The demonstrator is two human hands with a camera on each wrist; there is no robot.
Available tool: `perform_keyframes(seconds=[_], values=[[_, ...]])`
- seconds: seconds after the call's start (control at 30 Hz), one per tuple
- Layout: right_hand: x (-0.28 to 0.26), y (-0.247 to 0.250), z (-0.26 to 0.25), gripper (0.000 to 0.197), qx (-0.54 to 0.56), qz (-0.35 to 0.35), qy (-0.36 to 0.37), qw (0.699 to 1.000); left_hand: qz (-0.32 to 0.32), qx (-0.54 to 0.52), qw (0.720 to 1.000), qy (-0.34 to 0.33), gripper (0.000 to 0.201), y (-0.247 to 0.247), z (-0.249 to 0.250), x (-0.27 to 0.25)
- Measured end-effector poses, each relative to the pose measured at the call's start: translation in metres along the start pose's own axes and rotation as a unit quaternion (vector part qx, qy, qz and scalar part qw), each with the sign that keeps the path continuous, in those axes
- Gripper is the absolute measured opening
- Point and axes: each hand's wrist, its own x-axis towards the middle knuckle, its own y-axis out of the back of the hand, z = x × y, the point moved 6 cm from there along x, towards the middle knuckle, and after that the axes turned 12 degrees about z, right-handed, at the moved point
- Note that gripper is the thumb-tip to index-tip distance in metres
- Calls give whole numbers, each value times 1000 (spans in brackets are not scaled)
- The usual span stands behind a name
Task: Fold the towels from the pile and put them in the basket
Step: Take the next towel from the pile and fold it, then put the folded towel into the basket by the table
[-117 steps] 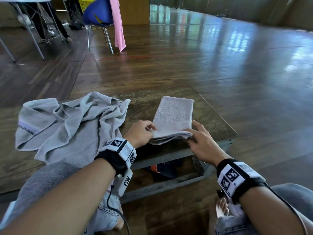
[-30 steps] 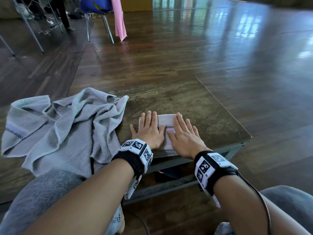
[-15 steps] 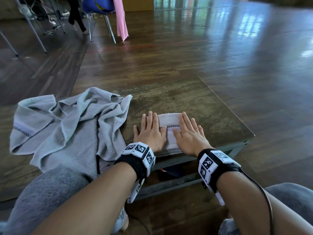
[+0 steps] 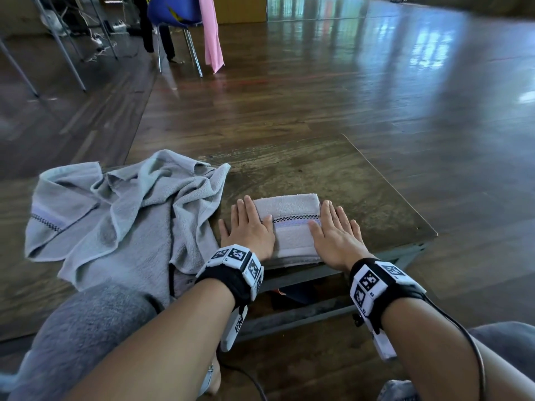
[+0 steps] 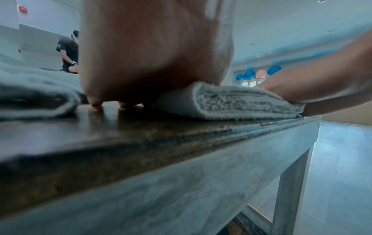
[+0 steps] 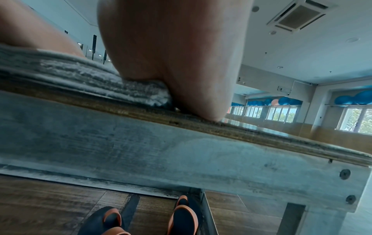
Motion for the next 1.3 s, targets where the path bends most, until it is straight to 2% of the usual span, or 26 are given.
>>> perform_keyframes(seconds=[0.27, 0.5, 0.57, 0.67, 0.73, 0.8, 0.9, 1.0, 1.07, 1.1, 1.17, 1.23, 1.3], values=[[-5, 0, 1, 70, 0, -12, -15, 1000, 25, 11, 999, 23, 70, 2, -5, 5], [-14, 3, 3, 69, -3, -19, -27, 999, 47, 13, 999, 12, 69, 6, -8, 6], [-17, 3, 2, 69, -7, -13, -30, 999, 70, 6, 998, 0, 66, 9, -5, 5], [-17, 3, 2, 68, -9, -9, -31, 999, 151, 12, 988, -35, 56, 21, 1, -2], [-17, 3, 3, 68, -5, -9, -30, 1000, 176, 4, 983, -41, 57, 26, 3, -7], [-17, 2, 3, 68, -2, -8, -27, 1000, 159, 0, 987, -31, 61, 26, 2, -9], [-19, 2, 2, 68, 1, -8, -38, 999, 101, -25, 994, -19, 62, 29, 3, -5], [-24, 4, -8, 71, 4, -8, -56, 998, 54, -197, 979, 13, 35, 48, 5, -2], [-26, 12, -24, 76, 8, 19, -42, 999, 30, -267, 962, 39, 28, 69, 9, -5], [-25, 18, -34, 80, 28, 34, -31, 999, 17, -278, 960, 42, 29, 84, 12, -8], [-24, 32, -57, 85, 133, 35, -33, 990, 4, -291, 956, 36, 48, 116, 18, -13], [-25, 44, -82, 87, 274, 11, -48, 960, 8, -317, 948, 16, 53, 156, 21, -22], [-30, 59, -113, 85, 367, 1, -42, 929, 12, -349, 937, 4, 52, 195, 15, -33]])
